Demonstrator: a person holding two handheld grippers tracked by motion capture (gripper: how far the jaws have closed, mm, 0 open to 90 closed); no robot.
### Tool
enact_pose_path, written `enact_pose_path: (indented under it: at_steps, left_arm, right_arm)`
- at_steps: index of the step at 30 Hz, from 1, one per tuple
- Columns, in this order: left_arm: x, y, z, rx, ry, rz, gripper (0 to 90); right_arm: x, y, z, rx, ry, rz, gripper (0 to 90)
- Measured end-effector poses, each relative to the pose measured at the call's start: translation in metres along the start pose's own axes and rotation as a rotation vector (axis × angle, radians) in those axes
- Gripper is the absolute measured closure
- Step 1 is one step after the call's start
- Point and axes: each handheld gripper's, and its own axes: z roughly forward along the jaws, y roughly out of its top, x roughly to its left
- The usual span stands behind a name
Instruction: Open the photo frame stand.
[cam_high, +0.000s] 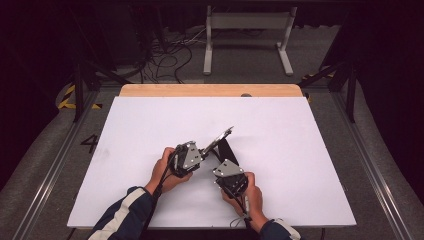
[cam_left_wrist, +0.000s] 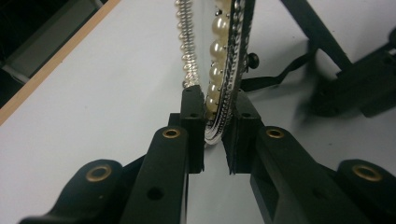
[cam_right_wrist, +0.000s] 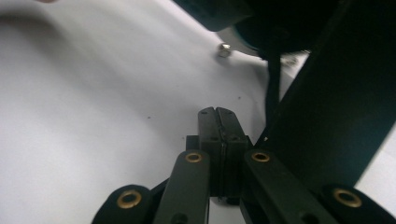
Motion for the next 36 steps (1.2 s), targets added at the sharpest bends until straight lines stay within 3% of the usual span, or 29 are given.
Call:
enact_pose_path:
  at_steps: [4,9,11,13,15,23,32,36]
  left_arm:
    - [-0.001,0.0,-0.001,-0.001,-0.007,-0.001,79.2]
    - [0.001,-0.003,0.001,-0.029,-0.028,-0.053,76.3]
    - [0.002,-0.004,0.004,-0.028,-0.025,-0.066,74.2]
    - [0.002,-0.006,0.008,-0.014,-0.023,-0.079,66.4]
    - [0.004,-0.008,0.012,-0.01,-0.025,-0.108,66.8]
    - [0.0,-0.007,0.015,-0.009,-0.005,-0.049,74.9]
    - [-0.002,-0.006,0.013,0.006,-0.014,-0.018,74.1]
    - [-0.002,-0.006,0.012,0.003,-0.024,-0.023,72.7]
  right_arm:
    - [-0.005,-0.002,0.0,-0.001,0.014,0.013,90.0]
    - [-0.008,-0.003,-0.001,-0.007,0.029,0.016,90.0]
    - [-0.009,-0.003,-0.001,-0.008,0.031,0.017,90.0]
    - [-0.011,-0.004,-0.001,-0.008,0.035,0.028,90.0]
    - [-0.012,-0.004,-0.001,-0.009,0.037,0.031,90.0]
    - [-0.014,-0.005,-0.001,-0.007,0.03,0.035,90.0]
    - [-0.017,-0.008,-0.002,-0.011,0.033,0.045,90.0]
    - [-0.02,-0.009,-0.002,-0.018,0.037,0.059,90.0]
